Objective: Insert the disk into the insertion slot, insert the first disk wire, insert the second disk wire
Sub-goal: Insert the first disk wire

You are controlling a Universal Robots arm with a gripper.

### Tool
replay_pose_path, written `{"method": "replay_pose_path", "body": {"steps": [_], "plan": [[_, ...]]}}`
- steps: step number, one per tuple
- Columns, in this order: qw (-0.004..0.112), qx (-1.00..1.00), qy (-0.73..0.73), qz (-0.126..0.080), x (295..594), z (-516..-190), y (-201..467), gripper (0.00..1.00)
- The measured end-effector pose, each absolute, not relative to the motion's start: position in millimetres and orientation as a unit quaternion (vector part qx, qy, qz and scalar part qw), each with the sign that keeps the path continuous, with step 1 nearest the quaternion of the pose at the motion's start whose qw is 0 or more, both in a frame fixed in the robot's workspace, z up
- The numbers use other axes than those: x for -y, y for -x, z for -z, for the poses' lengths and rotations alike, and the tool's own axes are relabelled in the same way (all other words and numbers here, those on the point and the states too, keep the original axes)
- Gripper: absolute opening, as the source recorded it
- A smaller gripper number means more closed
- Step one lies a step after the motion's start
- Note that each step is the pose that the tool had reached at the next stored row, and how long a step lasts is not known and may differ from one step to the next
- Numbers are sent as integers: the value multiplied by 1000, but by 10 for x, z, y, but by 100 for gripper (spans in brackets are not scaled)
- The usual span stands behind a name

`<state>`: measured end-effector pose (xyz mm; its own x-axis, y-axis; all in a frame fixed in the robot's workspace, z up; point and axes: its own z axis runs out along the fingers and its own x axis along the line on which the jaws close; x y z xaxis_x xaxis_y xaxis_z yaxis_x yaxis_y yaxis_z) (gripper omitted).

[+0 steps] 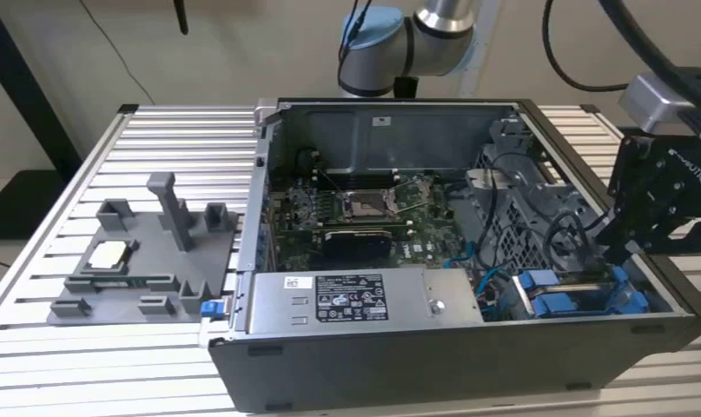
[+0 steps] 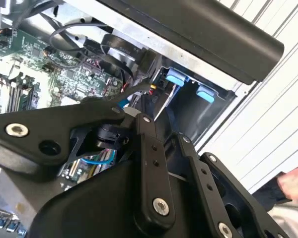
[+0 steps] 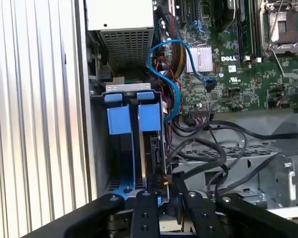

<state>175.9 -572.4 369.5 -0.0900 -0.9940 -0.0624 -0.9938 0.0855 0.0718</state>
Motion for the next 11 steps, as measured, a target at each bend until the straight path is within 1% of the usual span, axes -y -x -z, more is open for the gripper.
{"method": "replay_pose_path", "body": {"steps": [5,11], "plan": [[0,737,-675,47,5698,-3782,-1754,27],[0,737,-675,47,5695,-3786,-1753,27]]}}
